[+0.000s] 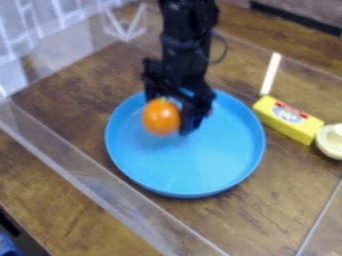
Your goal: Remove the orange ball from inside the blue tray and put it on the table
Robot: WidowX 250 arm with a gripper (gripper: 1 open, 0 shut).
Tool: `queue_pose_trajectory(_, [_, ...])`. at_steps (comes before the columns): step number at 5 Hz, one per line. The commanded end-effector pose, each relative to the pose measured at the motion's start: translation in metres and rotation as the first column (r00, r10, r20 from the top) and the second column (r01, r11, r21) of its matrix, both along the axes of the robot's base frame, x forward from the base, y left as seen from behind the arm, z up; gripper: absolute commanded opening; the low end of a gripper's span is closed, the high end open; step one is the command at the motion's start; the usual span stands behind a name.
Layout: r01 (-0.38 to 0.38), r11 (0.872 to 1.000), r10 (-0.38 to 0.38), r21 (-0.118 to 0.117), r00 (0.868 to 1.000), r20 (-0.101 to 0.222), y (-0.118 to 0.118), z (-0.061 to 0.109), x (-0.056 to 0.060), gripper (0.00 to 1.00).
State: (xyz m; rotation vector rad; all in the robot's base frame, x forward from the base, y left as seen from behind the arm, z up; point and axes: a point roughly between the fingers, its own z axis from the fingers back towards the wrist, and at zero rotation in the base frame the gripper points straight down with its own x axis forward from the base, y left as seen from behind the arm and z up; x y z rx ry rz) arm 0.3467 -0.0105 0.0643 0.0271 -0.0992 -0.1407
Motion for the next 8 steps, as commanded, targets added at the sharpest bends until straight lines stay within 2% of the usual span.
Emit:
queue_pose_trajectory(1, [-0.018, 0.999, 0.013, 0.038, 0.993, 0.118, 0.020, 0.066, 0.017, 0.00])
queue_pose_trajectory(2, [-0.027, 0.996, 0.016, 0.080, 0.989, 0.145, 0.031, 0.098, 0.013, 0.00])
queue_pose_trajectory(3, [-0.024, 0.994, 0.007, 0.104, 0.987, 0.158, 0.066, 0.104, 0.010, 0.00])
queue_pose_trajectory(4, [-0.032, 0.993, 0.013, 0.111, 0.986, 0.164, 0.102, 0.104, -0.004, 0.00])
queue_pose_trajectory(5, [-0.060, 0.990, 0.040, 0.124, 0.986, 0.160, 0.122, 0.097, -0.019, 0.00])
queue_pose_trajectory(6, [-0.057, 0.989, 0.036, 0.134, 0.987, 0.156, 0.120, 0.100, -0.025, 0.00])
queue_pose_trajectory(8, [-0.067, 0.987, 0.046, 0.147, 0.989, 0.142, 0.133, 0.087, -0.035, 0.00])
